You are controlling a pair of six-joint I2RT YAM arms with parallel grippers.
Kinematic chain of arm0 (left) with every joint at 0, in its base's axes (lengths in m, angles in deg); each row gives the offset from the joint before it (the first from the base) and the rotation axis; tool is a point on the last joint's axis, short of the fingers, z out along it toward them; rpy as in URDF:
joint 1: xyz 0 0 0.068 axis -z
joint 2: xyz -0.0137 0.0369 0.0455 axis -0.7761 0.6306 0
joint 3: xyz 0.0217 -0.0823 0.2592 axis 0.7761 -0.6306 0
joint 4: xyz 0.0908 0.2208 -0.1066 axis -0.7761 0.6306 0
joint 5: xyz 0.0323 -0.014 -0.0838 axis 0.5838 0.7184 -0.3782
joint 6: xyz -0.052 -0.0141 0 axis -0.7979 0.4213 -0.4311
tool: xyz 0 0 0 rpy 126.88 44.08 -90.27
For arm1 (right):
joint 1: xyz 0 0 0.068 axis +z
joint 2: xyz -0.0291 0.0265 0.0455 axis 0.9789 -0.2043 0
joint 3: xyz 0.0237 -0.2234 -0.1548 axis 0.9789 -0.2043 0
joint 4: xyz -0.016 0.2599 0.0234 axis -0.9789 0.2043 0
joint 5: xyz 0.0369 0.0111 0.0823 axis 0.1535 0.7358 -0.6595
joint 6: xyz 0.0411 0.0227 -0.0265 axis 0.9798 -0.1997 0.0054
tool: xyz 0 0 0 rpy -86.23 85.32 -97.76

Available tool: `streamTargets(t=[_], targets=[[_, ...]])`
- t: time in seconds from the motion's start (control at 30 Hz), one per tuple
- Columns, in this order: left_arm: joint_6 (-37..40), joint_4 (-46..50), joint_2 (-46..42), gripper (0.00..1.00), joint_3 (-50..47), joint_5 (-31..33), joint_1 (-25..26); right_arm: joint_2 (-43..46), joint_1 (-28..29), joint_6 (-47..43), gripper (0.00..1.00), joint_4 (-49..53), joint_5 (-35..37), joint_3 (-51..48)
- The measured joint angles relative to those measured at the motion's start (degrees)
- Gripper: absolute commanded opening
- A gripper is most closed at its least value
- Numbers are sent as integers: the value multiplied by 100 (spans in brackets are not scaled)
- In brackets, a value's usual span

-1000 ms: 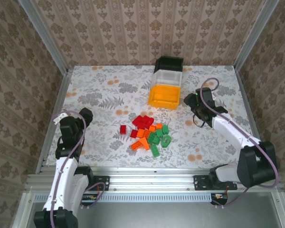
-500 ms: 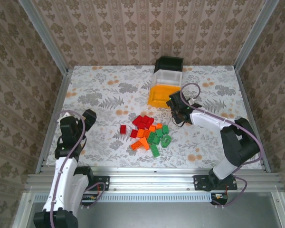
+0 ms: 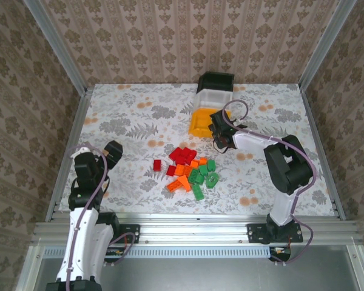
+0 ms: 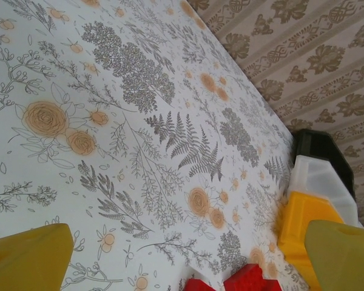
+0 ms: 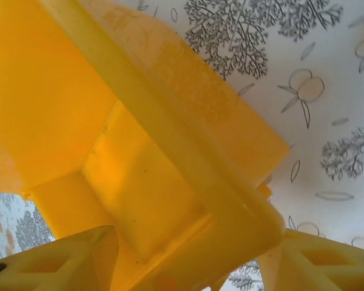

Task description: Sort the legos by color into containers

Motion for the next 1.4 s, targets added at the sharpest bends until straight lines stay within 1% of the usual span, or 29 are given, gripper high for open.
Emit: streamTargets(t=[0.13,0.27,0.3,0.5,0.6,0.77,0.83,0.97,1.2,1.4], targets=[[61,118,0,100,0,2,0,2,-35,-203,45,-105,7,0],[61,160,0,100,0,-13,0,28,-87,-402,37,-125,50,-4],[61,160,0,100,0,-20,0,33,-111,-459,36,-125,52,-4],[59,186,0,100,0,-66,0,-37,-330,-1235,34,240,20,332],[61,188,0,100,0,-85,0,-291,-538,-1799,31,400,-129,758],[61,190,0,100,0,-109,0,-750,-833,-2809,31,573,-420,1303],[63,210,0,100,2,-107,0,-898,-907,-3237,27,686,-509,1523],[109,345,0,100,2,-107,0,-1102,-1010,-4022,27,831,-671,1878],[125,444,24,100,4,-122,0,-1213,-1237,-5263,26,1123,-1095,2155],[125,356,289,100,4,-240,0,-1475,-1344,-6238,28,1335,-1379,2570]])
